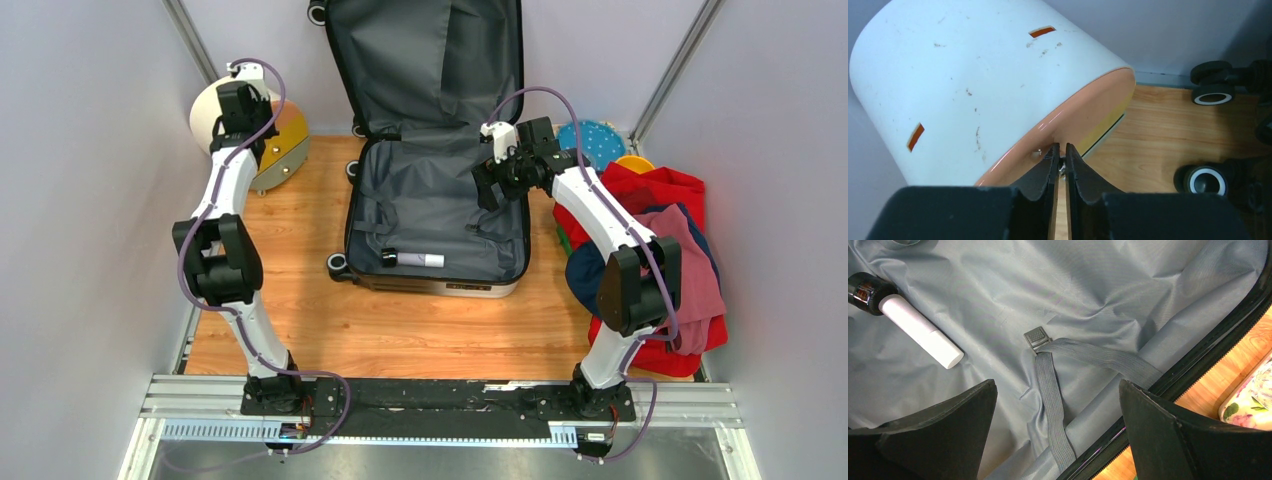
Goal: Open, take out, and arrange the luggage
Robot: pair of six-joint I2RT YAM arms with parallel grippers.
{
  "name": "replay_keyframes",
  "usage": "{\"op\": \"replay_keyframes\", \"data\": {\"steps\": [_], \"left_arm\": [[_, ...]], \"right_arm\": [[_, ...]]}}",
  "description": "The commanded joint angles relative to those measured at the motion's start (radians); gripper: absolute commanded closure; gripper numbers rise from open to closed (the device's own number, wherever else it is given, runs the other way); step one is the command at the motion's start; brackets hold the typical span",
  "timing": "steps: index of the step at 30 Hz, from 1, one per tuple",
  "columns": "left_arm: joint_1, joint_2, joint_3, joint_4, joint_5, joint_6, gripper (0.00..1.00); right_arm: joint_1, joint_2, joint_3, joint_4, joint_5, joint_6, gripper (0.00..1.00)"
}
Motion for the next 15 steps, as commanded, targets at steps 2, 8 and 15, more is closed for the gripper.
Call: {"op": "replay_keyframes", "data": {"steps": [2, 8, 15], "left_arm": [[0.024, 0.009, 0.061, 0.061, -0.041, 0.005, 0.78], [0.026, -0.096, 0.032, 0.033, 0.149, -0.003, 0.63], [0.026, -0.229, -0.072, -0.129, 0.591, 0.448, 0.47]], "right_arm": [[0.006, -0.016, 0.013, 0.028, 0.008, -0.009, 0.04], [0.006, -0.027, 0.007, 0.026, 0.013, -0.015, 0.04], [0.004, -0.021, 0.013, 0.025, 0.004, -0.014, 0.04]]}}
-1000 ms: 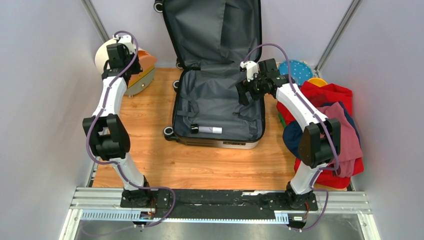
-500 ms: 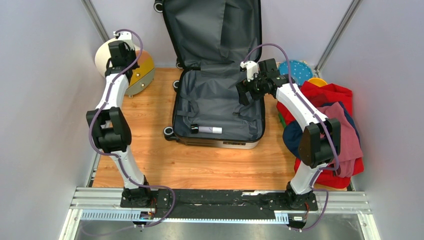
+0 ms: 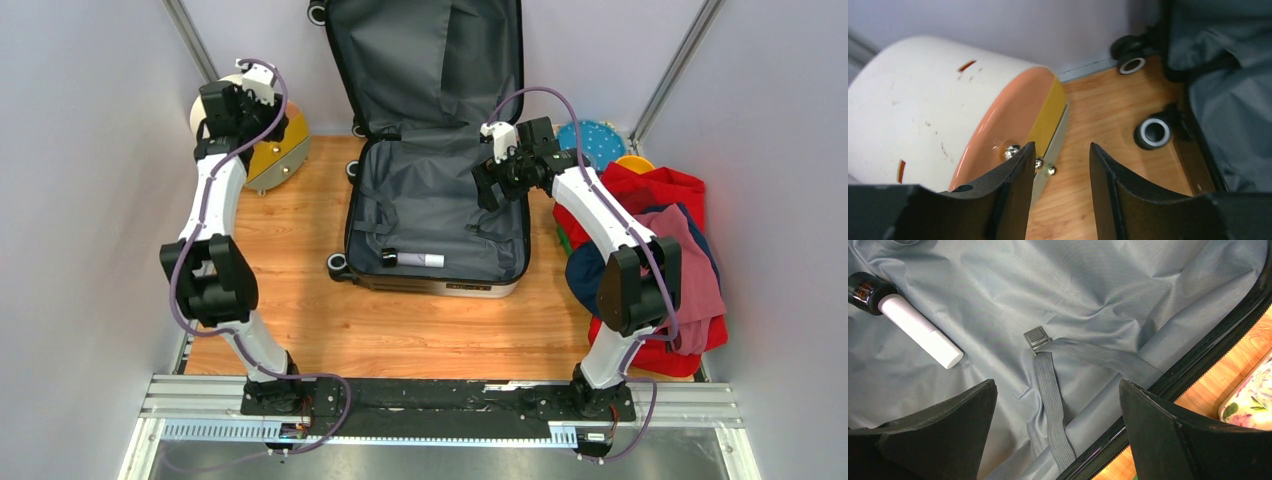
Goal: Open, take out, and arrange the luggage
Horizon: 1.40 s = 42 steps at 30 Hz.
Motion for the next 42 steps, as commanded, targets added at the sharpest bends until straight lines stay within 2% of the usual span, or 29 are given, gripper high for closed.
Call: {"op": "replay_keyframes", "data": {"steps": [1, 3, 4, 6, 8, 9, 10, 13, 15, 17, 18, 19, 22, 24, 30, 42], "left_arm": [[0.006, -0.11, -0.008, -0.118, 0.283, 0.375, 0.47], [0.007, -0.107, -0.002, -0.21, 0.292, 0.475, 0.47], [0.01, -0.11, -0.014, -0.243, 0.295, 0.587, 0.47], [0.026, -0.119, -0.081, -0.233, 0.324, 0.719, 0.47], [0.071, -0.144, -0.15, -0.181, 0.388, 0.818, 0.47], [0.087, -0.167, -0.227, -0.157, 0.451, 0.917, 0.47], [0.098, -0.175, -0.262, -0.067, 0.458, 0.944, 0.46], [0.13, -0.159, -0.326, 0.014, 0.491, 1.049, 0.47], [0.147, -0.15, -0.388, 0.099, 0.518, 1.039, 0.47], [0.151, -0.158, -0.471, 0.325, 0.528, 1.039, 0.47], [0.151, -0.165, -0.573, 0.42, 0.528, 1.051, 0.47], [0.151, -0.166, -0.614, 0.583, 0.53, 1.056, 0.47], [0.151, -0.126, -0.682, 0.766, 0.512, 1.057, 0.47], [0.158, -0.091, -0.689, 0.793, 0.518, 1.123, 0.47], [0.161, -0.023, -0.7, 0.96, 0.499, 1.172, 0.47], [0.173, 0.103, -0.646, 1.04, 0.558, 1.28, 0.45]], "right_arm": [[0.004, -0.018, 0.015, 0.026, 0.003, -0.013, 0.04], [0.004, -0.009, 0.025, 0.023, -0.005, -0.01, 0.04], [0.004, -0.007, 0.028, 0.022, -0.007, -0.009, 0.04], [0.004, 0.001, 0.035, 0.02, -0.013, -0.006, 0.04], [0.004, 0.004, 0.038, 0.022, -0.019, -0.002, 0.04], [0.004, 0.005, 0.036, 0.022, -0.019, -0.002, 0.04], [0.003, 0.005, 0.035, 0.02, -0.019, -0.002, 0.04], [0.003, -0.001, 0.018, 0.028, -0.022, 0.001, 0.04], [0.004, -0.005, 0.007, 0.037, -0.025, 0.007, 0.04], [0.004, -0.008, -0.005, 0.043, -0.024, 0.007, 0.04], [0.001, -0.012, -0.01, 0.043, -0.021, 0.005, 0.04], [0.004, -0.015, -0.011, 0.043, -0.019, 0.004, 0.04], [0.004, -0.021, -0.021, 0.045, -0.011, -0.002, 0.04], [0.003, -0.025, -0.027, 0.045, -0.007, -0.006, 0.04], [0.004, -0.027, -0.042, 0.043, -0.002, -0.01, 0.04], [0.003, 0.011, -0.013, 0.042, 0.001, -0.006, 0.04]]}}
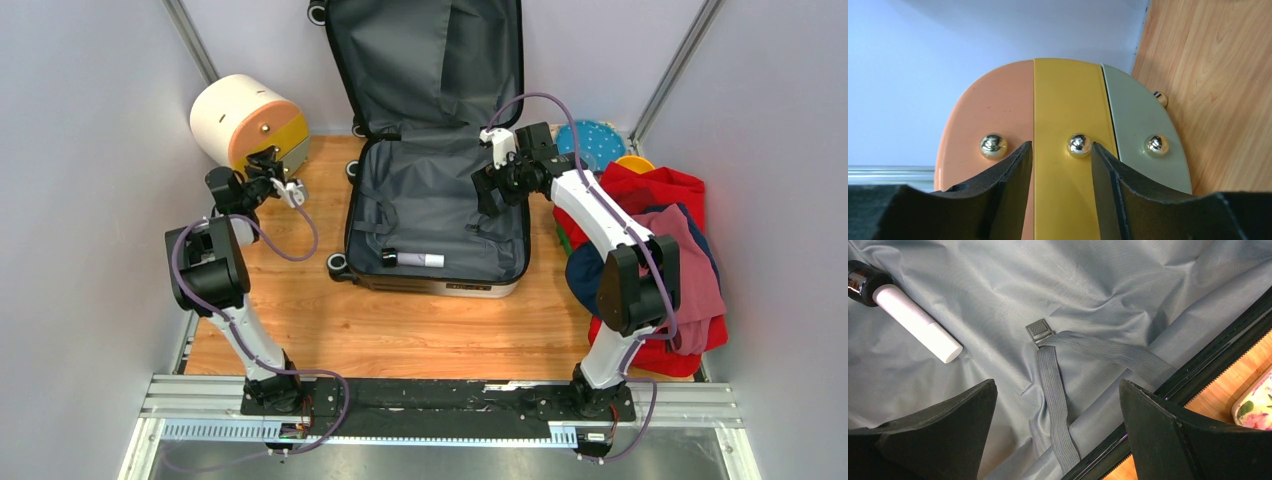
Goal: Open, take out, and arrange the luggage
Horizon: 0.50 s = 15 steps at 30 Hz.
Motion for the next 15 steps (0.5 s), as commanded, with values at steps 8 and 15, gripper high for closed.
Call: {"op": "replay_keyframes", "data": {"steps": [8, 15], "left_arm": [[0.013, 0.137, 0.077, 0.172, 0.058, 0.087, 0.43], [0.016, 0.192, 0.139, 0.163, 0.035, 0.095, 0.46]], "right_arm": [[0.004, 0.031, 0.042, 0.016, 0.014, -0.007, 0.04], [0.006, 0.054, 0.067, 0.005, 0.014, -0.009, 0.04]]}}
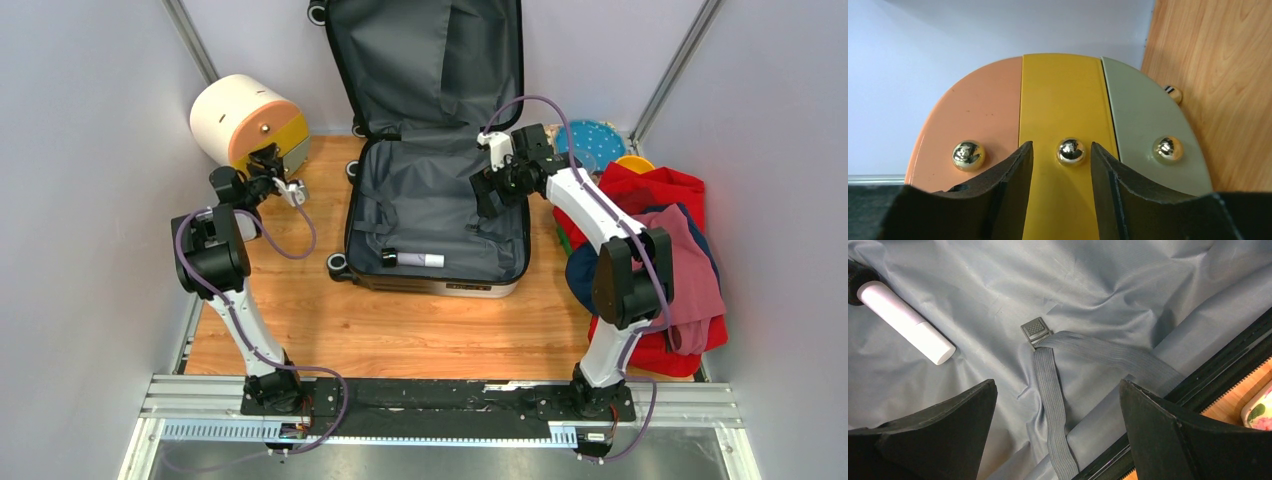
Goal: Open, take out, and arrange the luggage
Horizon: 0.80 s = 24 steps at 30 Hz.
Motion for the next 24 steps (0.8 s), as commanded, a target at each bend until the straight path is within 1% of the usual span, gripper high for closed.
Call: {"op": "replay_keyframes", "data": {"steps": [1, 5, 10, 17, 20, 24], "left_arm": [[0.014, 0.027, 0.056, 0.035, 0.018, 0.036, 0.46], [0.014, 0.055, 0.087, 0.019, -0.011, 0.059, 0.5], [0.014, 0.07, 0.105, -0.007, -0.015, 0.074, 0.55], [0.014, 0.098, 0.133, -0.016, -0.001, 0.073, 0.55], [0.014, 0.104, 0.137, -0.024, -0.005, 0.077, 0.58], [0.012, 0.095, 0.127, -0.019, 0.01, 0.079, 0.65]], "right_arm": [[0.004, 0.014, 0.063, 0.014, 0.007, -0.007, 0.04], [0.004, 0.023, 0.069, 0.014, 0.005, -0.006, 0.04], [0.004, 0.029, 0.07, 0.012, 0.005, -0.004, 0.04], [0.004, 0.043, 0.089, 0.003, 0.005, -0.004, 0.04], [0.004, 0.046, 0.092, 0.001, 0.005, -0.003, 0.04], [0.0, 0.052, 0.101, -0.003, 0.005, -0.003, 0.04]]}}
